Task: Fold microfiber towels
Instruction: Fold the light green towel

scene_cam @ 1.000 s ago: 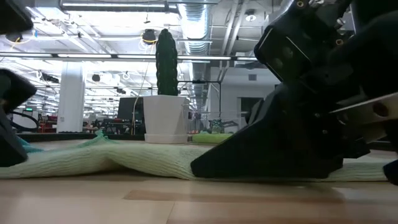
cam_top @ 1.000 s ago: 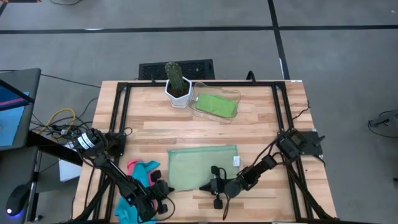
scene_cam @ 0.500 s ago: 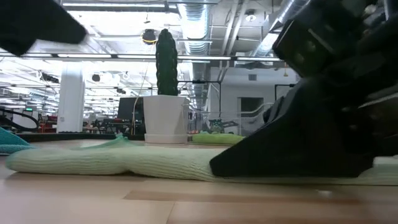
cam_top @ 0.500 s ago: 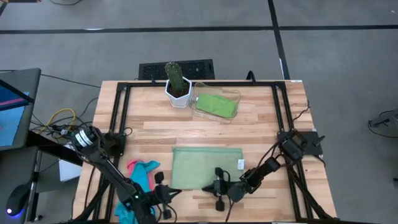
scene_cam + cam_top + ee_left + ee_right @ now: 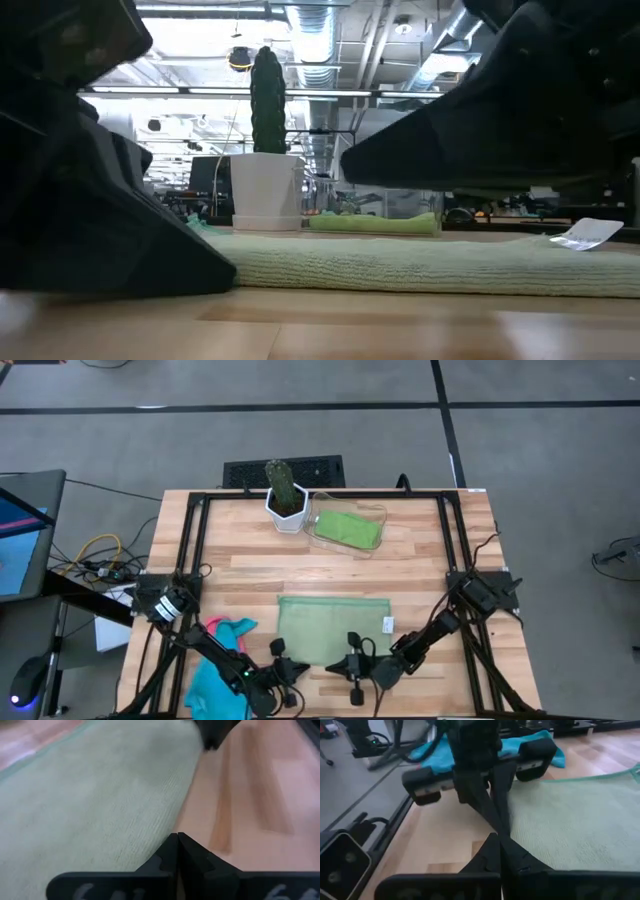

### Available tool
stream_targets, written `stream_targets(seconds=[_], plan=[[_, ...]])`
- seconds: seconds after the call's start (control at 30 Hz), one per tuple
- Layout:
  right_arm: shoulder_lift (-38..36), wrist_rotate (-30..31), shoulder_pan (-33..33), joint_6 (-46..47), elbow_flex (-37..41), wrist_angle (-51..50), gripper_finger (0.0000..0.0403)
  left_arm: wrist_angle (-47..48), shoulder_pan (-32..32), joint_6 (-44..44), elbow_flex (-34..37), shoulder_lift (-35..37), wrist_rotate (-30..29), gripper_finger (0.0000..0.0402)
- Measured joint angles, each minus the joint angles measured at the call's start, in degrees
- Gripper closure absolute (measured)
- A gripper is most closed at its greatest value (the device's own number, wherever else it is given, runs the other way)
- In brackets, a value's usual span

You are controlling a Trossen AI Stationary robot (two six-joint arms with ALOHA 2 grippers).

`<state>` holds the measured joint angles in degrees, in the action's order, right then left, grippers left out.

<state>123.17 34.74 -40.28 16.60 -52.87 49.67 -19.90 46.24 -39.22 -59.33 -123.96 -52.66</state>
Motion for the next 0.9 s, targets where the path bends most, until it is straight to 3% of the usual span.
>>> stream_targets(seconds=[0.37,0.73,0.9], plan=[[0.01,-2.93,4.44,-2.39,-1.69,-0.15,0.0392,0.41,-0.61,-2.69,-0.07,0.06,0.57,0.0402],[3.97,-3.18,4.44,2.66,-1.93,-4.39,0.0392,-2.4,-0.44,7.48,-2.24,4.09,0.8,0.0401],[5.34,-2.62,4.04,4.19,-2.06,-3.59,0.0392,-2.71,-0.31,11.14,-3.09,4.92,-2.56,0.0401]])
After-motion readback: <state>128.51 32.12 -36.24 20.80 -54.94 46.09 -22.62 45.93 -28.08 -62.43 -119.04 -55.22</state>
